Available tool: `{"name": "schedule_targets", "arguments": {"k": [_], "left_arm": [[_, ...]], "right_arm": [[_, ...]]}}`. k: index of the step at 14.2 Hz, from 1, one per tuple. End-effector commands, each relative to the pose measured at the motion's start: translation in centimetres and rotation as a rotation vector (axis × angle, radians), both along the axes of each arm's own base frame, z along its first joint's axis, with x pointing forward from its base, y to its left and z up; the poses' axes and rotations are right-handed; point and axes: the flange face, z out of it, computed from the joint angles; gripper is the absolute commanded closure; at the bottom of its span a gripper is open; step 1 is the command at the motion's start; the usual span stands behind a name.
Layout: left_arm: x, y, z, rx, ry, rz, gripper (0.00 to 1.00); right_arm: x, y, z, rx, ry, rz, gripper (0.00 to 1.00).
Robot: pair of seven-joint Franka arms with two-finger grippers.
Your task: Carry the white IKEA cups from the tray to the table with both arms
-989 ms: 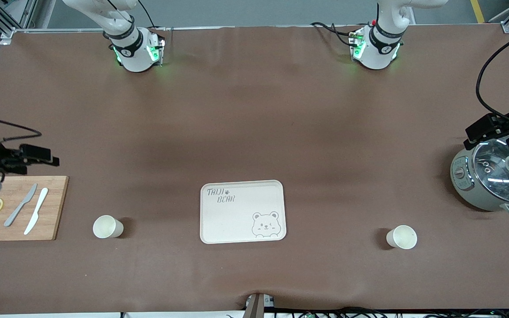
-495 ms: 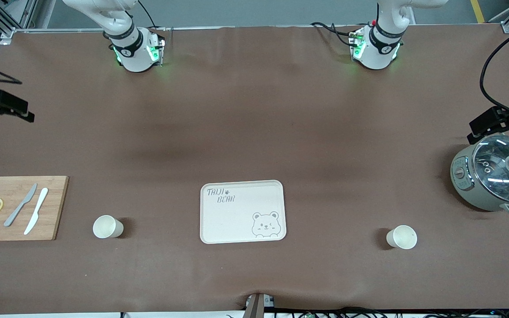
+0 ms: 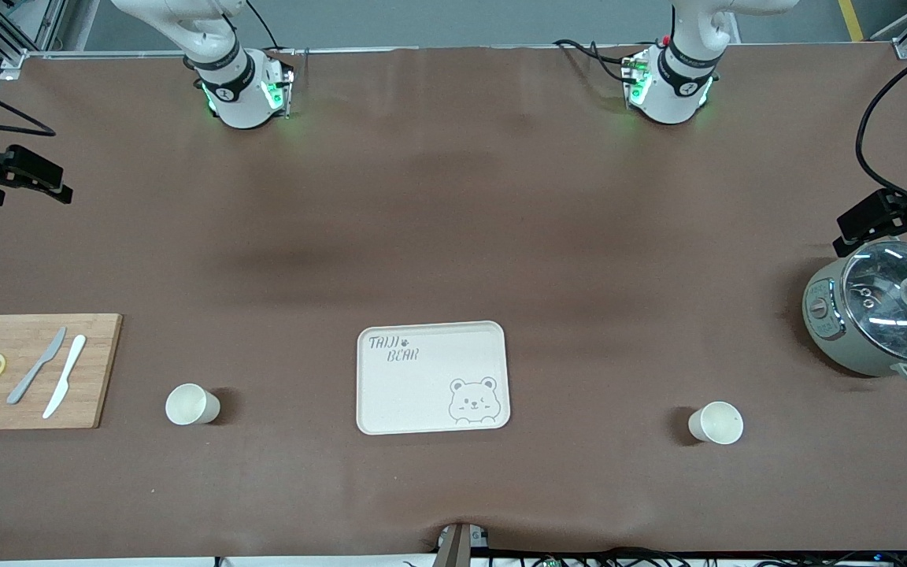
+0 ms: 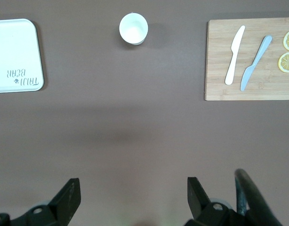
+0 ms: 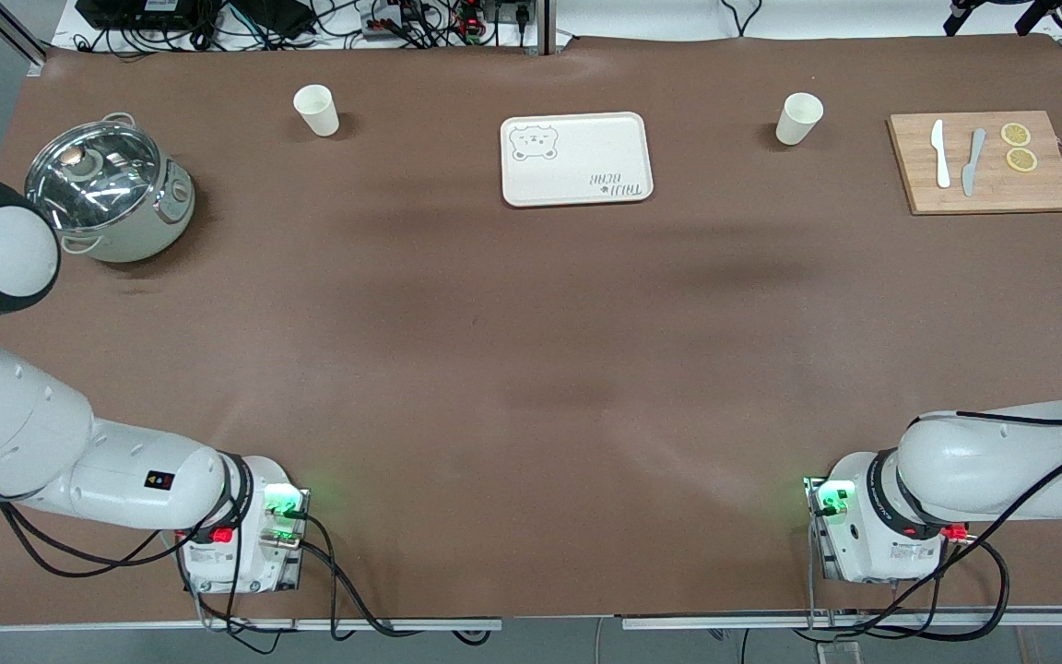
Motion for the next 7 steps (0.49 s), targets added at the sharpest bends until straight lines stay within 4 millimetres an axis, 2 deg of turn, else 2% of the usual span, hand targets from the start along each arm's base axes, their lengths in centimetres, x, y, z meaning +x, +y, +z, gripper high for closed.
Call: {"name": "schedule_targets", "arguments": {"k": [1, 7], "left_arm": [[0.0, 0.23, 0.45, -0.009, 0.007, -0.01, 0.0], [0.0, 0.05, 0.45, -0.01, 0.007, -0.011, 0.0]], "right_arm": [[-0.22, 0.04, 0.24, -0.021, -0.014, -0.016, 0.0], [-0.1, 0.3, 0.14, -0.02, -0.017, -0.012, 0.0]]}}
